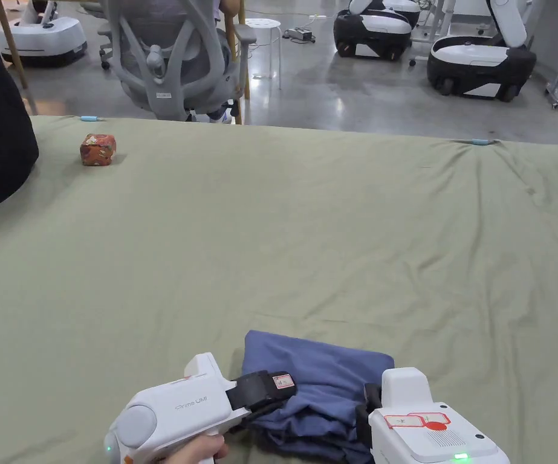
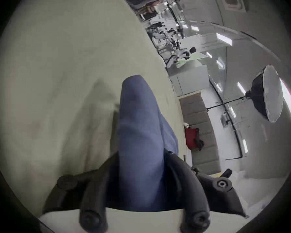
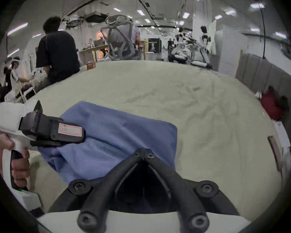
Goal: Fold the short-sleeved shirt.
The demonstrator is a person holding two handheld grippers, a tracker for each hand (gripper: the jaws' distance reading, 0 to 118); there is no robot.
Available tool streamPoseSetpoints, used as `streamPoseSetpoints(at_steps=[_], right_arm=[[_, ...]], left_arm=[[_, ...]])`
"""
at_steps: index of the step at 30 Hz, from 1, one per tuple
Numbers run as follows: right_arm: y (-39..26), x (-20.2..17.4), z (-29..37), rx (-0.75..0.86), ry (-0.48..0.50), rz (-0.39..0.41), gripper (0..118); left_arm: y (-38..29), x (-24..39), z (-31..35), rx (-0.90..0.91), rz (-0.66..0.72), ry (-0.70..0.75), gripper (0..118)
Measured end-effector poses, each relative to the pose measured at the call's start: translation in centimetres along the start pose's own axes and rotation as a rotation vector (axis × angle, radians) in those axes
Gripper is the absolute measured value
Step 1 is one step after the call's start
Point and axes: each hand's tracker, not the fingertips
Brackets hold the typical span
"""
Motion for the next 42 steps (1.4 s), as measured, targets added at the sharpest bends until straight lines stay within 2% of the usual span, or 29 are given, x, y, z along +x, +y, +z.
streamPoseSetpoints(at_steps=[6, 9, 14, 16, 18, 22, 25, 27, 31, 34, 35, 36, 37, 38, 39, 40, 42], right_arm=[[3.0, -7.4, 1.0, 0.052, 0.088, 0.062, 0], [4.4, -12.3, 0.4, 0.052, 0.148, 0.116, 0], [6.7, -19.8, -1.4, 0.049, 0.238, 0.156, 0], [7.4, -22.7, -2.5, 0.052, 0.251, 0.166, 0], [7.8, -25.7, -3.6, 0.052, 0.279, 0.209, 0], [9.2, -30.5, -4.9, 0.053, 0.33, 0.227, 0], [10.4, -33.3, -5.2, 0.061, 0.365, 0.241, 0], [11.1, -34.6, -5.5, 0.064, 0.377, 0.24, 0], [11.5, -35.7, -5.9, 0.064, 0.385, 0.239, 0], [11.3, -35.8, -5.7, 0.062, 0.388, 0.248, 0], [11.3, -35.6, -5.8, 0.063, 0.38, 0.245, 0], [11.2, -35.3, -5.7, 0.063, 0.378, 0.246, 0], [11.1, -35.0, -5.7, 0.063, 0.376, 0.246, 0], [11.1, -34.7, -5.6, 0.062, 0.374, 0.246, 0], [11.2, -34.4, -5.6, 0.064, 0.367, 0.242, 0], [11.2, -34.0, -5.4, 0.063, 0.363, 0.24, 0], [11.3, -33.1, -5.0, 0.068, 0.362, 0.223, 0]], left_arm=[[3.1, -1.3, 6.2, 0.041, -0.112, 0.065, 27], [5.3, -3.2, 10.2, 0.053, -0.11, 0.082, 27], [10.1, -7.3, 16.9, 0.086, -0.151, 0.16, 27], [12.1, -9.0, 19.8, 0.096, -0.144, 0.18, 27], [14.3, -10.5, 22.8, 0.117, -0.157, 0.227, 27], [18.8, -13.5, 28.0, 0.132, -0.161, 0.289, 27], [21.9, -15.0, 31.3, 0.131, -0.197, 0.381, 27], [23.6, -16.1, 33.1, 0.132, -0.182, 0.378, 27], [24.4, -18.3, 33.7, 0.085, -0.159, 0.442, 27], [24.1, -19.5, 33.2, 0.09, -0.146, 0.429, 28], [23.9, -19.5, 33.1, 0.11, -0.144, 0.426, 30], [23.8, -19.6, 33.2, 0.128, -0.135, 0.425, 37], [24.0, -19.7, 33.6, 0.147, -0.107, 0.431, 57], [24.7, -20.8, 34.1, 0.17, -0.081, 0.433, 72], [25.1, -20.8, 35.1, 0.19, -0.075, 0.429, 82], [25.4, -20.5, 36.4, 0.212, -0.069, 0.433, 85], [25.8, -19.8, 39.0, 0.273, -0.087, 0.501, 83]])
